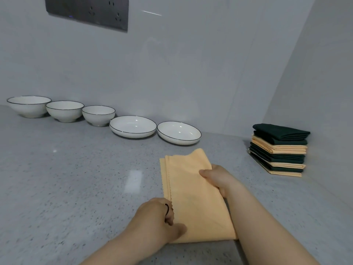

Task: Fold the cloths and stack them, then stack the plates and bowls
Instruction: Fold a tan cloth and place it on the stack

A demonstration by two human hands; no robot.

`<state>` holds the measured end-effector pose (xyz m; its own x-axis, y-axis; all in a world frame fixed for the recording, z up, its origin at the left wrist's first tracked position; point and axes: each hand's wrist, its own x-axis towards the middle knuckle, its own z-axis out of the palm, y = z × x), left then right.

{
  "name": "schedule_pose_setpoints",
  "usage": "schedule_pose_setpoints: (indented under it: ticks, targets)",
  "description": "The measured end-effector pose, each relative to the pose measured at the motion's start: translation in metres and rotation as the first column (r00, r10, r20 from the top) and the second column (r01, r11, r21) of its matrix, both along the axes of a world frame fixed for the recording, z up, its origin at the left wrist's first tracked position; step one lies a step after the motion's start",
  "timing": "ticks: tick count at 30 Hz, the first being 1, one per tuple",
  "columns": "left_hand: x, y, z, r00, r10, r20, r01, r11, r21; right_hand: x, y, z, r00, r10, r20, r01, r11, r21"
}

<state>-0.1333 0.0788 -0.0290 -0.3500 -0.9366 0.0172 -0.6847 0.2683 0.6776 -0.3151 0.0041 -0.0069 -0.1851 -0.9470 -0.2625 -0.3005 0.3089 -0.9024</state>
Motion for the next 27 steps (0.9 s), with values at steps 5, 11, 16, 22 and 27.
schedule_pose_setpoints:
  ticks: [5, 11, 16, 22, 27]
  targets:
    - [0.001, 0.006, -0.002, 0.992, 0.050, -0.112, -0.049, 0.999, 0.011, 0.007, -0.005, 0.001, 0.984, 0.005, -0.177, -0.013, 0.999, -0.041]
    - [-0.005, -0.004, 0.002, 0.908, 0.107, -0.405, -0.044, 0.986, 0.163, 0.008, -0.007, -0.003, 0.980, -0.003, -0.201, -0.015, 0.996, -0.089]
    - [-0.020, -0.021, -0.002, 0.988, 0.155, -0.010, -0.155, 0.986, -0.061, 0.004, -0.006, -0.001, 0.983, 0.012, -0.185, -0.026, 0.997, -0.073]
    - [-0.031, -0.009, -0.002, 0.895, 0.320, 0.310, -0.208, 0.916, -0.345, 0.006, -0.007, -0.003, 0.975, 0.013, -0.222, -0.035, 0.995, -0.095]
    - [-0.044, 0.005, -0.008, 0.887, 0.082, 0.454, 0.090, 0.934, -0.345, 0.006, -0.006, -0.001, 0.980, 0.040, -0.193, -0.056, 0.995, -0.080]
